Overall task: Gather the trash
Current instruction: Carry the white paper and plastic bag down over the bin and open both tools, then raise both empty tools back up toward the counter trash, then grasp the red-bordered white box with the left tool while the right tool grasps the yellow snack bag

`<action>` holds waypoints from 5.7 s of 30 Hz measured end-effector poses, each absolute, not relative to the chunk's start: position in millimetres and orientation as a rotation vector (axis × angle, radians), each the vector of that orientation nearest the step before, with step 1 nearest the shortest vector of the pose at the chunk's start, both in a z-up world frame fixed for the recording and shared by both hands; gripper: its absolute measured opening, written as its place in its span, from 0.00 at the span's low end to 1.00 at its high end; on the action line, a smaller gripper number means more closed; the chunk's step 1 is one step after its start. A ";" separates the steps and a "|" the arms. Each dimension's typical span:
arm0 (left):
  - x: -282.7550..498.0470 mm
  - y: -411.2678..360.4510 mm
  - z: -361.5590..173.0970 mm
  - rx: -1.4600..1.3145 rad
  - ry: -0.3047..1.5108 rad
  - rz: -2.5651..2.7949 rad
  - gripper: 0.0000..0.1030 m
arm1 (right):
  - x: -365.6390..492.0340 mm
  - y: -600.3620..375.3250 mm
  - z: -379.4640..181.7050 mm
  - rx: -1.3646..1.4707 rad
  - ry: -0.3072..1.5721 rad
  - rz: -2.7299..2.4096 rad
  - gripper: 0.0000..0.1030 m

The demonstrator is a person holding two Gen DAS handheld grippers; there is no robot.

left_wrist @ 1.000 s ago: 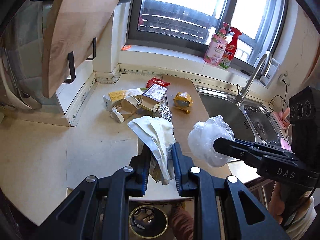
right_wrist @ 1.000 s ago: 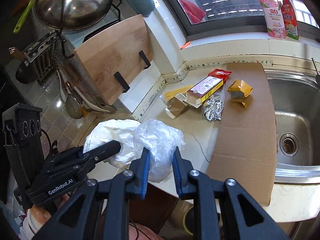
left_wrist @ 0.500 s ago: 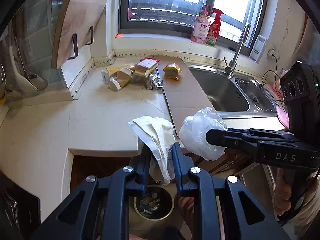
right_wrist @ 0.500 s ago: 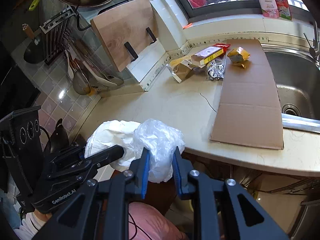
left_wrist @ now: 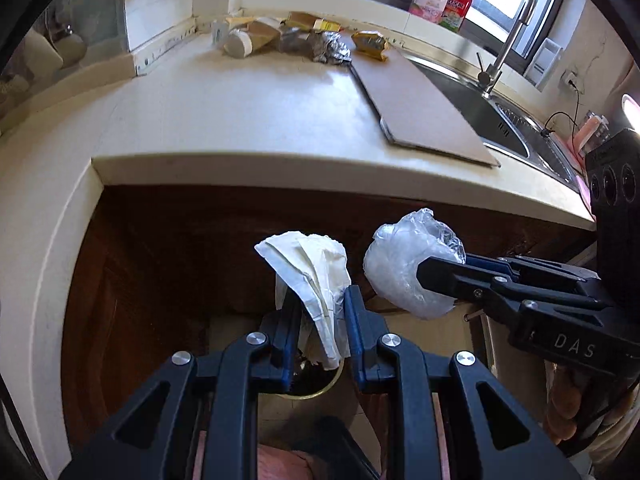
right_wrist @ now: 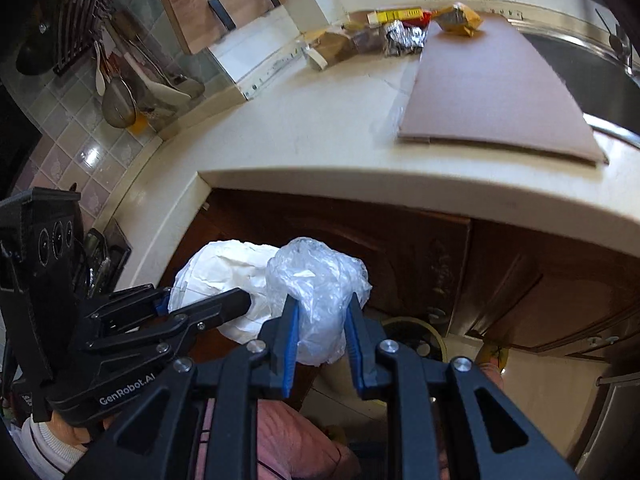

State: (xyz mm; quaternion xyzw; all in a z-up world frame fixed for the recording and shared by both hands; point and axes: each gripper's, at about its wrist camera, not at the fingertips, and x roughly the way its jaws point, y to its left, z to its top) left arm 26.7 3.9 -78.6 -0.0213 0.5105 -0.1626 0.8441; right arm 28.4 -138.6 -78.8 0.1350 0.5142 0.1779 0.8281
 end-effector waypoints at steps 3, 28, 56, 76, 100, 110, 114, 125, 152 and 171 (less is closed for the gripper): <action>27.6 10.4 -114.9 -0.091 1.136 -0.337 0.19 | 26.8 -135.8 -116.4 0.303 1.145 0.366 0.21; 60.7 -10.7 -329.9 -0.099 1.441 -0.338 0.21 | 39.7 -163.3 -314.3 0.474 1.449 0.157 0.24; 71.5 -8.8 -341.4 -0.104 1.444 -0.287 0.66 | 42.6 -161.4 -343.6 0.488 1.481 0.100 0.42; 53.7 6.1 -246.2 -0.124 1.220 -0.271 0.67 | 31.5 -159.0 -256.3 0.465 1.321 0.135 0.42; 62.1 -1.7 -10.4 0.038 0.860 -0.373 0.67 | 48.4 -168.1 -28.4 0.306 0.972 0.262 0.42; 128.8 -26.0 80.1 0.166 0.779 -0.361 0.74 | 119.9 -210.7 61.2 0.290 0.869 0.200 0.50; 168.3 -33.0 96.4 0.189 0.788 -0.351 0.75 | 163.6 -228.9 73.3 0.312 0.871 0.170 0.53; 314.2 -78.9 81.6 0.140 0.874 -0.356 0.75 | 294.2 -280.2 56.0 0.393 0.927 0.085 0.53; 458.8 -152.2 -19.4 0.313 1.046 -0.315 0.75 | 424.3 -301.7 -49.5 0.544 1.079 0.121 0.54; 419.3 -128.2 20.6 0.254 0.971 -0.312 0.58 | 372.7 -276.0 -3.0 0.528 0.997 0.194 0.31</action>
